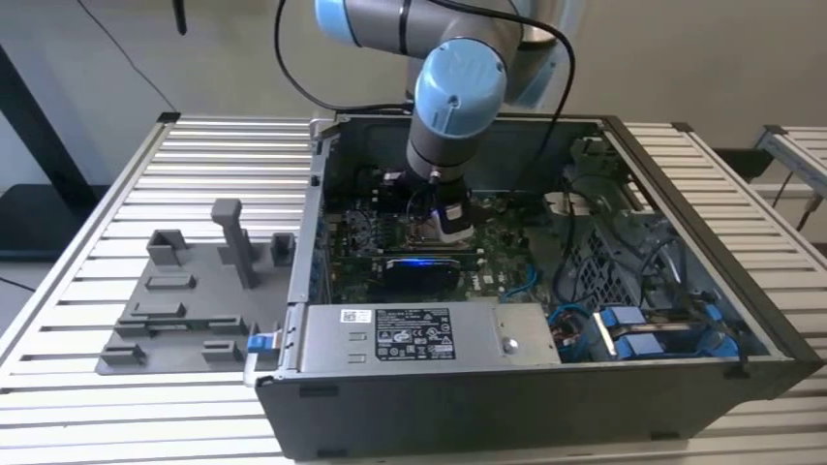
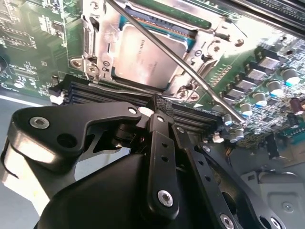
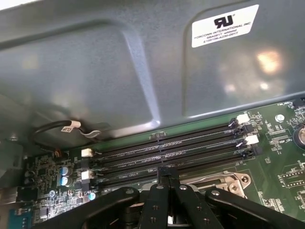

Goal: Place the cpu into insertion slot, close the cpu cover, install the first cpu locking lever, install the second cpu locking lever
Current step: 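Install the first cpu locking lever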

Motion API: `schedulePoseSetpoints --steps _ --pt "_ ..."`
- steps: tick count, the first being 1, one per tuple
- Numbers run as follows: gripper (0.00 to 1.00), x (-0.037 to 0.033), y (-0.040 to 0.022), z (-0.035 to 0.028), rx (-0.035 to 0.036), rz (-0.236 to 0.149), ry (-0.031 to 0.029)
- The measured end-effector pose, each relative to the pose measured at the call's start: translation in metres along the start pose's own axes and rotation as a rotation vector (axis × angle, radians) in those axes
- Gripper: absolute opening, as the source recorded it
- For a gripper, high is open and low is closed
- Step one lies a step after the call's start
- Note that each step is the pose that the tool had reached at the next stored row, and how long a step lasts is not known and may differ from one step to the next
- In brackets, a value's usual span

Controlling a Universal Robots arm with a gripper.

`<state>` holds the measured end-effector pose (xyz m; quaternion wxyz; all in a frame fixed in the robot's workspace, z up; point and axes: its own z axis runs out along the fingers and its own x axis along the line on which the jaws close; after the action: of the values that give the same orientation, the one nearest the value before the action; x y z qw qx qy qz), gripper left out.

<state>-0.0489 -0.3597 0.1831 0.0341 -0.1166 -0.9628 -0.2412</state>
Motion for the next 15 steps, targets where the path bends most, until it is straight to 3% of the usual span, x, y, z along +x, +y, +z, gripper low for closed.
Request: schedulePoseSetpoints --steps 15 --pt "0.11 -0.011 0.0023 0.0015 0.001 -0.007 0.0038"
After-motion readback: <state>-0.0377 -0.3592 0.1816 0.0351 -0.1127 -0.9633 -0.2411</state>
